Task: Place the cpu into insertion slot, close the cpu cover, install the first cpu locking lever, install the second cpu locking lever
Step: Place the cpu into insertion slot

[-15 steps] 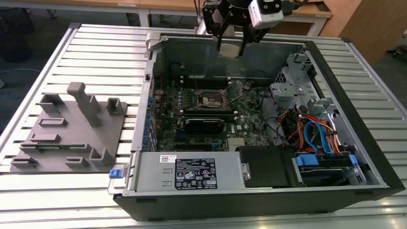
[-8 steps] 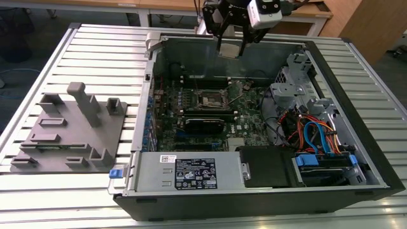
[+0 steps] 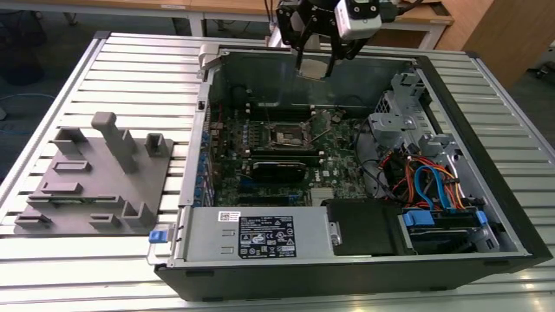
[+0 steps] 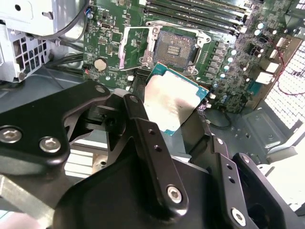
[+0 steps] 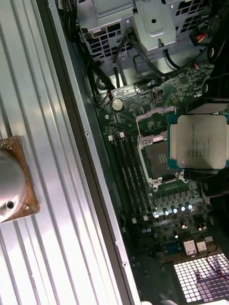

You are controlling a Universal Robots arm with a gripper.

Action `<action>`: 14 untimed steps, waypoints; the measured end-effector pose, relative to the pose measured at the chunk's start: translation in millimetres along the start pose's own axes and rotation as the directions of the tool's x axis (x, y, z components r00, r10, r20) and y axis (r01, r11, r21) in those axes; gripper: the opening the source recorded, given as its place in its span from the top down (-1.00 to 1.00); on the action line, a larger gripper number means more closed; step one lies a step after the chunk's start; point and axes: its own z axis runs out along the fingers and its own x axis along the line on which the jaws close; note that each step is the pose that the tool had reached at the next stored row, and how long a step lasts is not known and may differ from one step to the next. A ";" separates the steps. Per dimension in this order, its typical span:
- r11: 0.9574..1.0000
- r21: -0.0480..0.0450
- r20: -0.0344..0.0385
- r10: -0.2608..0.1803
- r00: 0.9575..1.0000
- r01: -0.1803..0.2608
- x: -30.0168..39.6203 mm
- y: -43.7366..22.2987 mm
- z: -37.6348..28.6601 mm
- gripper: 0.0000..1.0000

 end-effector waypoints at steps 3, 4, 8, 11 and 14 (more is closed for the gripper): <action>1.000 0.000 0.000 0.004 1.000 -0.004 0.0 0.0 0.0 -0.08; 1.000 0.000 0.000 0.005 1.000 -0.005 0.0 0.0 0.0 -0.08; 1.000 0.000 0.001 0.010 1.000 -0.010 0.0 0.0 0.0 -0.08; 1.000 0.000 0.002 0.017 1.000 -0.017 0.0 0.0 0.0 -0.08; 1.000 0.000 0.002 0.021 1.000 -0.021 0.0 0.0 0.0 -0.08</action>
